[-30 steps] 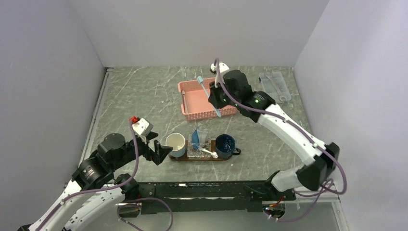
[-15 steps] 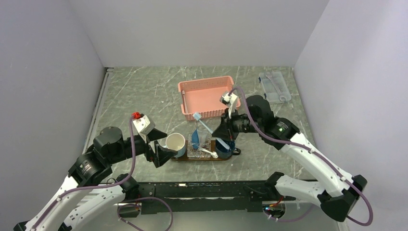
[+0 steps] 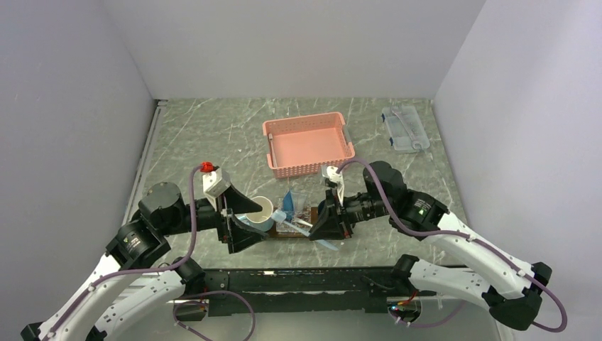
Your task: Prepare toiletry sets of a toothbrush and toothpaste on the tray
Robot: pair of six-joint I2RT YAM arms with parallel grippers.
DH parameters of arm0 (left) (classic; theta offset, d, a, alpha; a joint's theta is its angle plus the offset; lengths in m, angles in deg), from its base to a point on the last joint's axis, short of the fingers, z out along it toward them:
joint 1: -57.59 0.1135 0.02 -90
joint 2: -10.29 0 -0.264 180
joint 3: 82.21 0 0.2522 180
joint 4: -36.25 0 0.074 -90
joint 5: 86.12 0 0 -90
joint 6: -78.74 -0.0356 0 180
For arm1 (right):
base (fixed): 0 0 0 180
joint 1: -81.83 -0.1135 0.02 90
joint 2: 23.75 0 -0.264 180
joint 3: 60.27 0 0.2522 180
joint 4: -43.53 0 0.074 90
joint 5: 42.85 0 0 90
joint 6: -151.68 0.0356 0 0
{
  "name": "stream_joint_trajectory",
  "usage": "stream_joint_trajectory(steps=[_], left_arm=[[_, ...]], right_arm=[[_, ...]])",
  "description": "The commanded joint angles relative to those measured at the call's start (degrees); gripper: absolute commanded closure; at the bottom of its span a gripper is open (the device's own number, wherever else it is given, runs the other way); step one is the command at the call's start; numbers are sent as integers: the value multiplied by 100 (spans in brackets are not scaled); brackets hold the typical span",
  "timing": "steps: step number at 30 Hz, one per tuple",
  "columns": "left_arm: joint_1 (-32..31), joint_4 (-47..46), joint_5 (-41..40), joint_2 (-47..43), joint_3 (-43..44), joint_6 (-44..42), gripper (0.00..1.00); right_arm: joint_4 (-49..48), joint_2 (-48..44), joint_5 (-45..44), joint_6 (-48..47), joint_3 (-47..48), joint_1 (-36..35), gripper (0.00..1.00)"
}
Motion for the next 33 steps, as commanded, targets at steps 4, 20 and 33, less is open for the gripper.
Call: stream_joint_trajectory(steps=[4,20,33], left_arm=[[25,-712,1052,94,75,447,1],[29,-632,1192,185,92,397,31],[23,-583,1301,295,61,313,62]], right_arm=[[-564,215,309,6,127,-459,100],[-974,566,224,162,232,-756,100],[-986,571,129,72,241,-766,100]])
